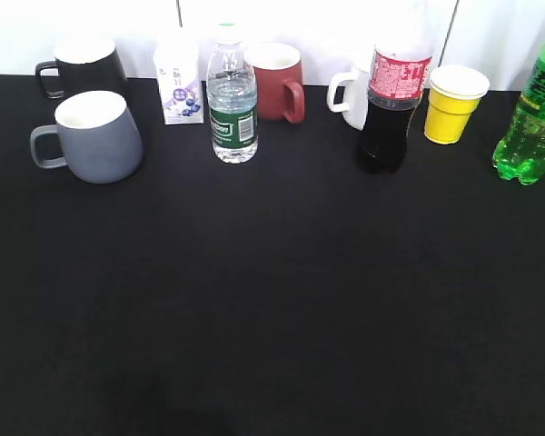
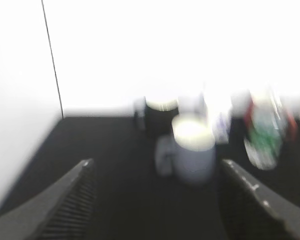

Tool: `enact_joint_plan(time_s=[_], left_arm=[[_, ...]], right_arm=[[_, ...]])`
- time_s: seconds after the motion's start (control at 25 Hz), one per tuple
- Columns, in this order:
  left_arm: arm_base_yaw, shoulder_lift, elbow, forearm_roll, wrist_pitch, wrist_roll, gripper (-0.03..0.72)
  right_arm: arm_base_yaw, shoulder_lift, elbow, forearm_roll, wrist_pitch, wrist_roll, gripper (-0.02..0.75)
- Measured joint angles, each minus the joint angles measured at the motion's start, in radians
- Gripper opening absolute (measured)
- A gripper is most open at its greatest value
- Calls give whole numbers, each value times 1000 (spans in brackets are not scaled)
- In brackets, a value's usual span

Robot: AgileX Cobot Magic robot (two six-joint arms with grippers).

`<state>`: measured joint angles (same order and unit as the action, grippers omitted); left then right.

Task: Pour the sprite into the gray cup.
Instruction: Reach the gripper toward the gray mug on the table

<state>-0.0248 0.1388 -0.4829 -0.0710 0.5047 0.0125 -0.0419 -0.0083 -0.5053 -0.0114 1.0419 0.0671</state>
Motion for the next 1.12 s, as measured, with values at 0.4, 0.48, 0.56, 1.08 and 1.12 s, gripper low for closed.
enact_joint_plan(time_s=[0.4, 0.48, 0.56, 1.08, 1.12], left_arm=[[0, 1189, 238, 110, -1288, -37, 514], [0, 1364, 183, 172, -1383, -42, 510], [0, 1482, 110, 196, -1407, -44, 501], [1, 1879, -290, 337, -1428, -41, 73], [1, 1879, -290, 345, -1432, -41, 72]], right_arm=[[0, 0, 0, 0, 0, 0, 592], [0, 0, 0, 0, 0, 0, 592], [0, 0, 0, 0, 0, 0, 592], [0, 0, 0, 0, 0, 0, 592], [0, 0, 0, 0, 0, 0, 592]])
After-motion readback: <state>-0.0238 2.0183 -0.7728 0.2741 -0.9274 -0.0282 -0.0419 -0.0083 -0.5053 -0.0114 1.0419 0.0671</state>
